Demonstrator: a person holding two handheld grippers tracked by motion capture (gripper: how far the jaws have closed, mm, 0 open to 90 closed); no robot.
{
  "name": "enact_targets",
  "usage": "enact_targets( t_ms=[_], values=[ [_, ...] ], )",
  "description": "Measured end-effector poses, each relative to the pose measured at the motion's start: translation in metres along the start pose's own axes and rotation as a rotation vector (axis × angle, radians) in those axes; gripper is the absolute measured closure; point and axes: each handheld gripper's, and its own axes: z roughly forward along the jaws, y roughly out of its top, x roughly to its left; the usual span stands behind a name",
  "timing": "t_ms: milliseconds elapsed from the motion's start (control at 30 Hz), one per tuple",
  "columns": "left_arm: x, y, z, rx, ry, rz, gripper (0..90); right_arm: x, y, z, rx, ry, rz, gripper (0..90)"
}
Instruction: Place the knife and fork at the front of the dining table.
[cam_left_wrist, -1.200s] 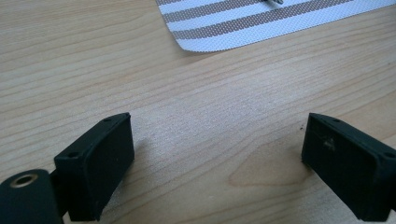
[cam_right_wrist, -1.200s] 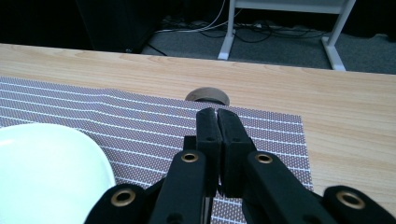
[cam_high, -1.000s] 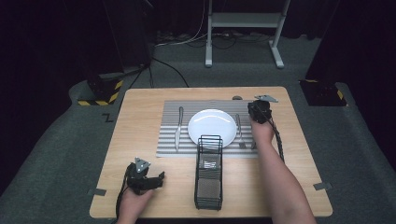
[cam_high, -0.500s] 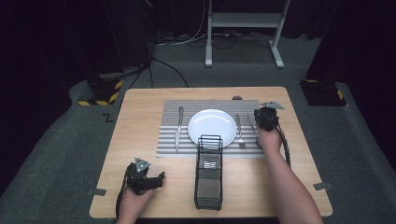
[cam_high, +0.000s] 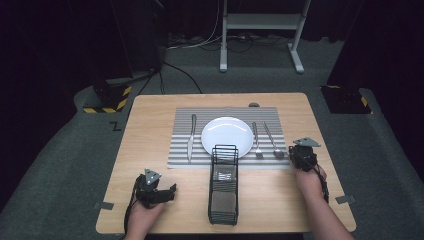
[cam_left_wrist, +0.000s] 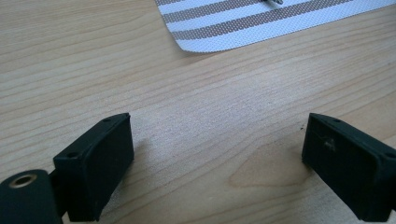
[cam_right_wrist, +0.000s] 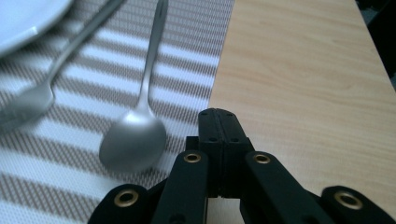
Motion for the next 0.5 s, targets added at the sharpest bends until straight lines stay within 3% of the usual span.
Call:
enact_targets(
  t_ms=[100, 333, 500],
  values=[
    [0.000, 0.000, 0.000, 0.000, 0.000, 0.000, 8.9, 0.005, -0.007, 0.002, 0.025, 0.007, -0.026, 89.9],
    [0.000, 0.000, 0.000, 0.000, 0.000, 0.000, 8.9, 0.029, -0.009, 0.000, 0.013, 0.033, -0.091, 89.5],
    [0.000, 0.000, 0.000, 0.000, 0.001, -0.001, 8.9, 0.039, -0.013, -0.004, -0.001, 0.059, -0.086, 86.3]
  ],
)
